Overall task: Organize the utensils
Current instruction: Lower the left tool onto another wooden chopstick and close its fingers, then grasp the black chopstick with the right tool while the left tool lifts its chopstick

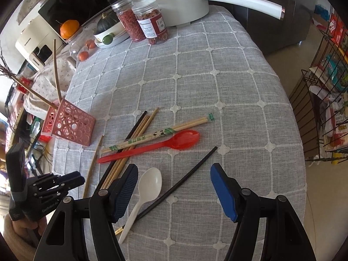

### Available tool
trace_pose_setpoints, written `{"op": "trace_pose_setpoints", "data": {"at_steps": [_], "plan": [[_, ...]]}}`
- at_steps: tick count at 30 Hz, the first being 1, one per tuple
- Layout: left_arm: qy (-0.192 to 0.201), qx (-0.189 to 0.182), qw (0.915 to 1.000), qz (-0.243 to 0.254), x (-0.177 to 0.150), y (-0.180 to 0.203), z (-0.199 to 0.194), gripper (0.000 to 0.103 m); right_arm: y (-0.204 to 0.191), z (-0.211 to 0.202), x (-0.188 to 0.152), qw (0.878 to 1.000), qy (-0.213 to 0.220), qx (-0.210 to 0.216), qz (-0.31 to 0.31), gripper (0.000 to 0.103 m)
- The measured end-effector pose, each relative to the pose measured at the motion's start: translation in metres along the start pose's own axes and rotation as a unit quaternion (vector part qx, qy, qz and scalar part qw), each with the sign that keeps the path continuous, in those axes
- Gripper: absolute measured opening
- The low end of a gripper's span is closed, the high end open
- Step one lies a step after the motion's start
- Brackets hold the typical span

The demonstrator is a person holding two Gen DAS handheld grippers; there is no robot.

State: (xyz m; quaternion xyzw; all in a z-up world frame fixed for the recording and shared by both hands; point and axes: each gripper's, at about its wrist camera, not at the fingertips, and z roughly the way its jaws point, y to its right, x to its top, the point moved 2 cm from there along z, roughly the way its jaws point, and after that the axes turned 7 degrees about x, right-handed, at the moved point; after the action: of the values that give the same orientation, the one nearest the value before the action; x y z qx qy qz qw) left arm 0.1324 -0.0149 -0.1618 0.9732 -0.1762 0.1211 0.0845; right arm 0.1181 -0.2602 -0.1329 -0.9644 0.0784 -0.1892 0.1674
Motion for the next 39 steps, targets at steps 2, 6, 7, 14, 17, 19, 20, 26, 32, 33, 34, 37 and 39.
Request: {"op": "trace_pose_setpoints", "data": {"at_steps": [2, 6, 7, 14, 17, 19, 20, 26, 32, 33, 34, 37, 39], "plan": [[0.004, 0.011, 0.9999, 0.003, 0.006, 0.004, 0.009, 0.017, 0.003, 0.002, 0.0, 1.0, -0.003, -0.002, 0.006, 0.07], [0.003, 0.035, 0.9993, 0.006, 0.011, 0.016, 0.022, 0.017, 0.011, 0.009, 0.001, 1.0, -0.011, -0.011, 0.018, 0.07], [0.002, 0.038, 0.9993, 0.006, 0.01, 0.018, 0.022, 0.017, 0.013, 0.011, 0.001, 1.0, -0.014, -0.014, 0.022, 0.07], [0.001, 0.04, 0.9992, 0.006, 0.004, 0.021, 0.014, 0.007, 0.029, 0.033, 0.001, 0.997, -0.044, -0.035, 0.055, 0.07], [0.023, 0.036, 0.999, 0.013, 0.001, 0.021, -0.004, 0.007, 0.032, 0.041, 0.0, 0.996, -0.054, -0.044, 0.062, 0.069], [0.036, 0.031, 0.9988, 0.01, 0.001, 0.018, -0.015, 0.007, 0.032, 0.045, -0.001, 0.995, -0.057, -0.045, 0.066, 0.068], [0.042, 0.028, 0.9987, 0.008, -0.001, 0.017, -0.02, 0.007, 0.032, 0.046, -0.001, 0.995, -0.058, -0.045, 0.066, 0.067], [0.08, 0.021, 0.9966, -0.002, -0.005, 0.004, -0.048, 0.007, 0.025, 0.054, -0.005, 0.994, -0.059, -0.064, 0.065, 0.057], [0.106, 0.02, 0.9941, -0.012, -0.008, -0.003, -0.068, 0.007, 0.017, 0.057, -0.009, 0.992, -0.052, -0.091, 0.068, 0.044], [0.109, 0.02, 0.9937, -0.014, -0.008, -0.002, -0.07, 0.007, 0.015, 0.057, -0.01, 0.992, -0.049, -0.095, 0.069, 0.041], [0.113, 0.02, 0.9933, -0.015, -0.008, -0.003, -0.071, 0.007, 0.014, 0.058, -0.01, 0.992, -0.045, -0.1, 0.066, 0.034], [0.122, 0.021, 0.9921, -0.019, -0.01, -0.004, -0.077, 0.007, 0.009, 0.058, -0.012, 0.992, -0.034, -0.109, 0.057, 0.018], [0.128, 0.023, 0.9913, -0.017, -0.011, -0.003, -0.081, 0.007, 0.009, 0.056, -0.012, 0.993, -0.03, -0.091, 0.071, 0.013]]}}
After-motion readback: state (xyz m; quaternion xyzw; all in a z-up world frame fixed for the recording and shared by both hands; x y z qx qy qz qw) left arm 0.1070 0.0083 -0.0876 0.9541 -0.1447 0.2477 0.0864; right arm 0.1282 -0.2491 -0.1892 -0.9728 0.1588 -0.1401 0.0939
